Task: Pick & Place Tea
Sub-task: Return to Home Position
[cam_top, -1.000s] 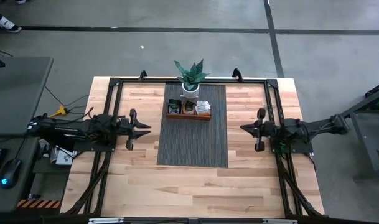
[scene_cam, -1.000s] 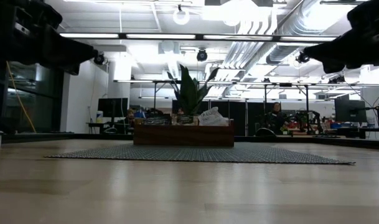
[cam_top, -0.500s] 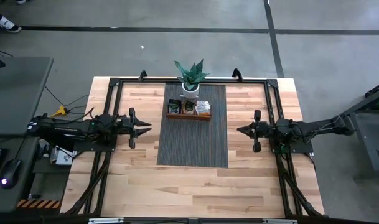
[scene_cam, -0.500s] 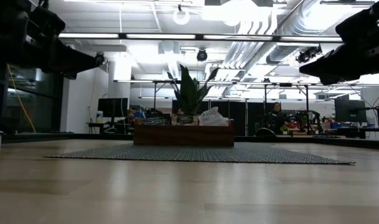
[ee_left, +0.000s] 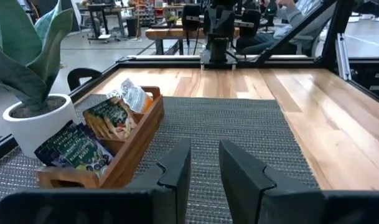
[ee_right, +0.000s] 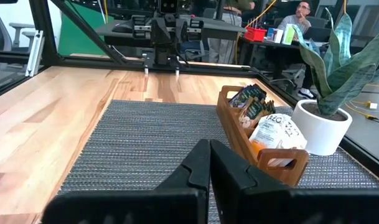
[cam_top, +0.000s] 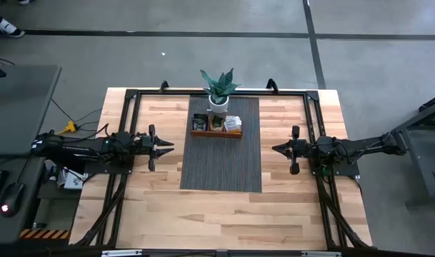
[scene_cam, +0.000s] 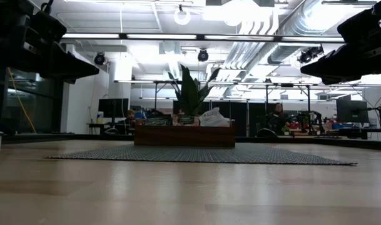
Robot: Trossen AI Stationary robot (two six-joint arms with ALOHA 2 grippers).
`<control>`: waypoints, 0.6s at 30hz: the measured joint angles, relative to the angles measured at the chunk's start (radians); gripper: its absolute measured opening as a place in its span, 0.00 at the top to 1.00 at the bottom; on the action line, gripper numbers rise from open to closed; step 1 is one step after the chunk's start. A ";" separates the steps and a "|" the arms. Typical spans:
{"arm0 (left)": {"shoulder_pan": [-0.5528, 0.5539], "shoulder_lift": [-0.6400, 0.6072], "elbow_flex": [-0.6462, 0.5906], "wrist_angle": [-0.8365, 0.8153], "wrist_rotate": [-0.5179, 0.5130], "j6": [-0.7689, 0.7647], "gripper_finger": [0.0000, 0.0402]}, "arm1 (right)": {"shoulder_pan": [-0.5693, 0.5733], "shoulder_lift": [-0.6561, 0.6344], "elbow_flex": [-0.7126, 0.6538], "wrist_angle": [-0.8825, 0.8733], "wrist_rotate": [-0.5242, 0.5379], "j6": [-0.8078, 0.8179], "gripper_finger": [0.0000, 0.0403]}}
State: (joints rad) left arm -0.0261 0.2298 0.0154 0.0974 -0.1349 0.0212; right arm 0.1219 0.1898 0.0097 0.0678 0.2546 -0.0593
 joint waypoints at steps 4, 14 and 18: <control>0.000 0.000 0.000 0.005 0.000 0.000 0.80 | 0.000 0.000 0.000 0.002 0.000 0.000 0.99; 0.000 0.000 0.000 0.005 0.000 0.000 0.80 | 0.000 0.000 0.000 0.004 0.000 0.000 0.97; 0.000 0.000 0.000 0.004 0.000 0.000 0.80 | 0.000 0.000 0.000 0.005 0.000 0.000 0.98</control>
State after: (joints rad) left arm -0.0261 0.2298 0.0154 0.1017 -0.1352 0.0210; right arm 0.1219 0.1898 0.0101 0.0728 0.2550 -0.0597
